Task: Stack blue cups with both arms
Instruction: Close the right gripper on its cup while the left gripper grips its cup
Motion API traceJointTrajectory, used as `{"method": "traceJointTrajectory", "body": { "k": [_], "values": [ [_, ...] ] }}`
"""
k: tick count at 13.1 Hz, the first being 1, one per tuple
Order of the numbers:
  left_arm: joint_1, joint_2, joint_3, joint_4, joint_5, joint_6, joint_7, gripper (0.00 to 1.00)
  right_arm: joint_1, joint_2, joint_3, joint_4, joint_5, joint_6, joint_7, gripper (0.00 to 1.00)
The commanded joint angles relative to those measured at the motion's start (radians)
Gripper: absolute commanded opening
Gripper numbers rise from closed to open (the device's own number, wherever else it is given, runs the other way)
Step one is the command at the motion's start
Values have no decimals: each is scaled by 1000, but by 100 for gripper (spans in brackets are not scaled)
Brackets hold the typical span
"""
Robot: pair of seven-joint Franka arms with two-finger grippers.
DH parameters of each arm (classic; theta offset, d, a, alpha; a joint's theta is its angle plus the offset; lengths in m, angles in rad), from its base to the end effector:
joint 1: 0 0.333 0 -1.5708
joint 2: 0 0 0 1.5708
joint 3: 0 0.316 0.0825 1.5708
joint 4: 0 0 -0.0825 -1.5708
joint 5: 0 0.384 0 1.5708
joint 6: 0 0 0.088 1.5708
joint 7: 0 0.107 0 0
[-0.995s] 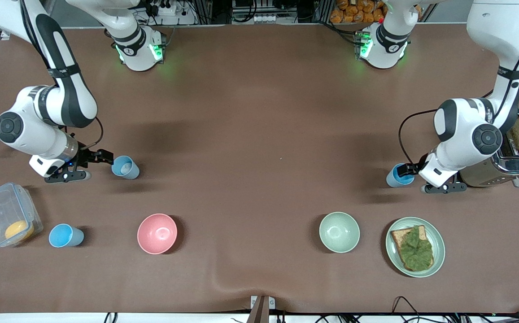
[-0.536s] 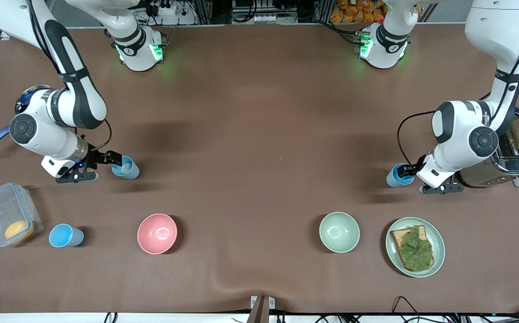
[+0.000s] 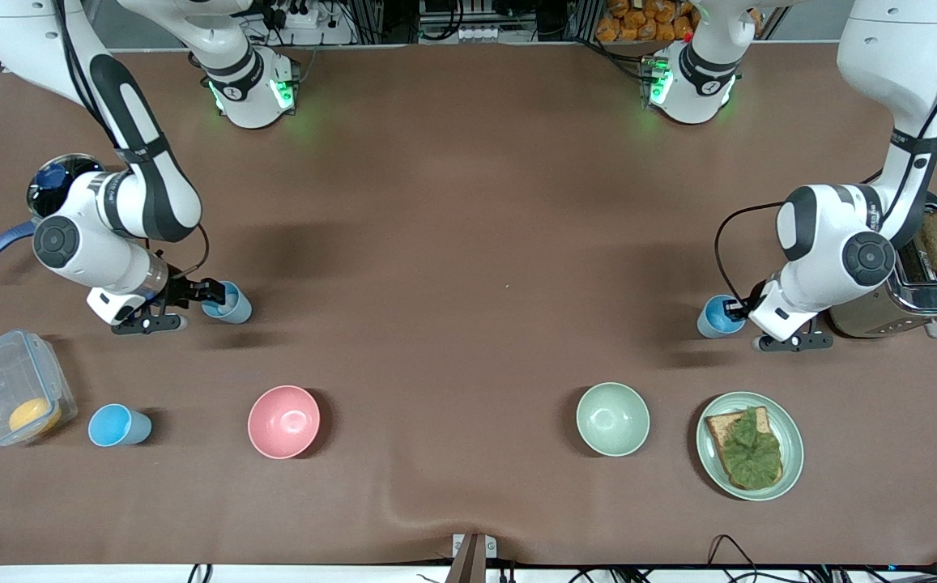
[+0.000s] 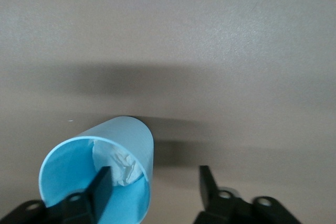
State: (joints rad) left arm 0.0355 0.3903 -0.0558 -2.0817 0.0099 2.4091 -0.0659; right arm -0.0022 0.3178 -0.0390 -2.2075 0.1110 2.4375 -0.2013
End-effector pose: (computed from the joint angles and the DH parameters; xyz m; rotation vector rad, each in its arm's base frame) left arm 0.5806 -0.0114 0.2320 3.1271 0.0650 -0.0983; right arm 0.5442 -0.0224 0.2276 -3.0711 -0.1133 0.1224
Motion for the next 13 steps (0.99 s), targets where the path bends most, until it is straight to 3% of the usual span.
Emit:
{"method": "traceJointTrajectory", "body": {
  "k": [1,5,7,10,13],
  "values": [
    [1,9,-4,12,12,7,2,0,7,21,-1,11,22,6,10,0],
    [6,-1,-6,22,12,4,6,0,25,29,1,18,62,-9,39,0],
    [6,-10,-6,55,12,-22,0,0,53,15,1,75,64,-96,57,0],
    [-8,-10,-16,179,1,-184,-11,0,96,6,1,214,64,-277,100,0],
    [-8,-10,-59,290,1,-304,-20,0,209,-6,2,279,64,-356,274,0]
  ]
}}
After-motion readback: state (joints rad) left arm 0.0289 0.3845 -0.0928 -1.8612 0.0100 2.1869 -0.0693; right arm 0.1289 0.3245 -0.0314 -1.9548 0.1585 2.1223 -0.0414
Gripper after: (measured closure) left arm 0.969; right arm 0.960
